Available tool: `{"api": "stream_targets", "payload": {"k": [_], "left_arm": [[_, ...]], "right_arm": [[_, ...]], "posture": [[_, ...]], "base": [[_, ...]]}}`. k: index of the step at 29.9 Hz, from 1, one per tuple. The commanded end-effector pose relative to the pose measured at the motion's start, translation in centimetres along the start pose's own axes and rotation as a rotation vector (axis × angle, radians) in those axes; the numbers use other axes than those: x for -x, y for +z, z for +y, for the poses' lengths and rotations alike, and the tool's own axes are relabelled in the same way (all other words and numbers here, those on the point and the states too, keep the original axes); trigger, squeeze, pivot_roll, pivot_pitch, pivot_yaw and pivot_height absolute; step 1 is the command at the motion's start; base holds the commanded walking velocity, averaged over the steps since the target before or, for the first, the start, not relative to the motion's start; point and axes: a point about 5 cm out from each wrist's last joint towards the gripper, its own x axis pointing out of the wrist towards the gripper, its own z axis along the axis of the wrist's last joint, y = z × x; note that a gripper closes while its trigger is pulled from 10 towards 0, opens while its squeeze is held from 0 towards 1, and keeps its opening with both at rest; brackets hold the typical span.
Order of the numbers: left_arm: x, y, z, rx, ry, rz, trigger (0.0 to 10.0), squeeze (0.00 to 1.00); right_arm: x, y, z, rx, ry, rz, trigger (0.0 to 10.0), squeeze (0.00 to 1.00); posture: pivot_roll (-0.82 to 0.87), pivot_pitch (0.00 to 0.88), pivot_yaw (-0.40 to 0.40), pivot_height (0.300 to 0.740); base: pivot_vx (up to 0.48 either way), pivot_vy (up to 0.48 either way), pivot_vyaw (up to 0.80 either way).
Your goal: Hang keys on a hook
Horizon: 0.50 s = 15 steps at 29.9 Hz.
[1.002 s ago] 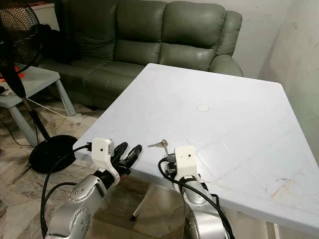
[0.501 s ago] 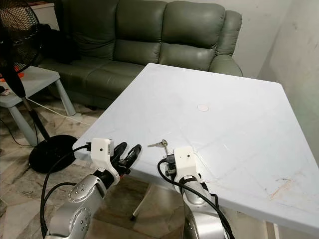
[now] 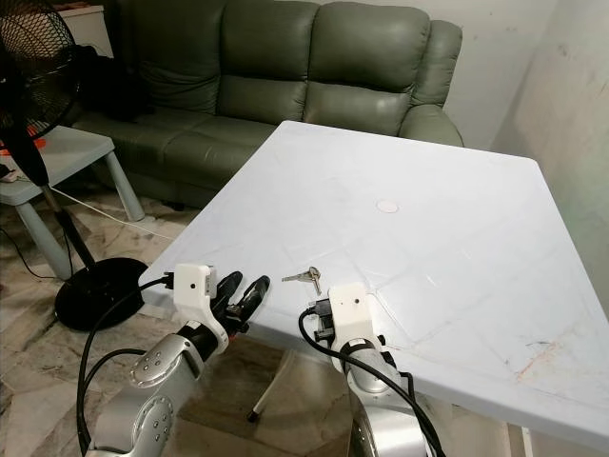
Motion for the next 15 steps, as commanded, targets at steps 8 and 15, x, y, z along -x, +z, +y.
{"api": "stream_targets", "payload": {"k": [8, 15], "left_arm": [[-0.10, 0.23, -0.61, 0.021, -0.004, -0.017, 10.0, 0.00], [-0.11, 0.20, -0.66, 0.024, -0.004, -0.017, 10.0, 0.00]], "right_arm": [[0.04, -0.38, -0.02, 0.004, -0.007, 0.019, 0.0, 0.00], [-0.01, -0.27, -0.06, -0.011, -0.009, 0.012, 0.0, 0.00]], "posture": [[-0.01, 0.024, -0.037, 0.740], [-0.01, 0.019, -0.038, 0.740]], "base": [[0.000, 0.000, 0.00], [0.000, 0.000, 0.00]]}}
